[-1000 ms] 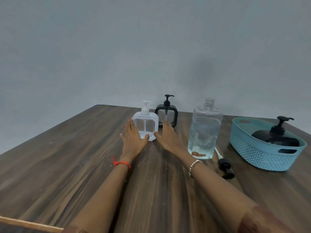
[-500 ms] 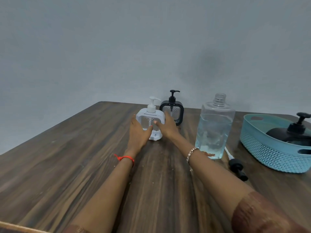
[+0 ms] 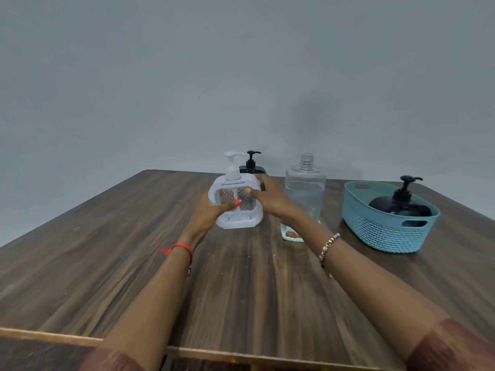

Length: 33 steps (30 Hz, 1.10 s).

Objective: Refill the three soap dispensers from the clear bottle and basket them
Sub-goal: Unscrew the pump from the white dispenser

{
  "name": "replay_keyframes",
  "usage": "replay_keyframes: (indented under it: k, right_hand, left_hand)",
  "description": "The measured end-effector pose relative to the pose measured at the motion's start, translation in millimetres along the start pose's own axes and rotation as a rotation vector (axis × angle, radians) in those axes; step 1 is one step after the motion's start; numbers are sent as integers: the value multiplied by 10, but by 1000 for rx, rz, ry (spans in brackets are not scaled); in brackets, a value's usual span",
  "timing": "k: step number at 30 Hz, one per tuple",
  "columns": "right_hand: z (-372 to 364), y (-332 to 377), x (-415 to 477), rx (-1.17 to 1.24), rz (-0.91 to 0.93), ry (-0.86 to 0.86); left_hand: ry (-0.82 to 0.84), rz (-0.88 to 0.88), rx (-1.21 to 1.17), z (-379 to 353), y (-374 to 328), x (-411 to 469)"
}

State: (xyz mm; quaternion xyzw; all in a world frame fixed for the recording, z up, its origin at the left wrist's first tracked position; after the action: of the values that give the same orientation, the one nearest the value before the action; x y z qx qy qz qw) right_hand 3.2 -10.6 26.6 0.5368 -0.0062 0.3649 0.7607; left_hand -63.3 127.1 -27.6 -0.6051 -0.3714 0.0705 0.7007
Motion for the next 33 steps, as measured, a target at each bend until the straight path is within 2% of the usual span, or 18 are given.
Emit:
replay_keyframes:
  k: [4,9,17,22,28,31,33]
  right_hand:
    - [154,42,-211,-92,-3,23]
    - [328,192,-401,-126,142,-66]
    - [426,159,-461,-62,58,-218]
    - [502,153,-443,-48,86,-144]
    - [628,175,-523,159,78,98]
    - [664,98,-458,234,-1,202]
    - [678,94,-447,243,-12,177]
  left_hand:
    - [-2,37,-61,-79,-21,-182]
    - [5,75,-94,-241,-74,-362]
    - [13,90,15,-387,-140,-498]
    - [72,96,22,-426,-208,-565]
    - [154,79,1,-382,-235,-557]
    - [122,97,22,-410,-237,-570]
    - [73,103,4,-450,-233,-590]
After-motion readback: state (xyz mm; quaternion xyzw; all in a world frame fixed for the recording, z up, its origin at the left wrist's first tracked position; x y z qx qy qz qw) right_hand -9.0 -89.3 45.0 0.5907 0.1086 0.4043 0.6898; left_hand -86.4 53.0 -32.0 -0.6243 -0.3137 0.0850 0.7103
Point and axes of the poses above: each hand's wrist, its own x-axis towards the middle knuckle, its own z-axis out of the back of the hand, y = z × x, the point moved 3 cm from there along x, towards the middle knuckle, and after that the axes turned 7 degrees about -y, right-handed, at the moved point
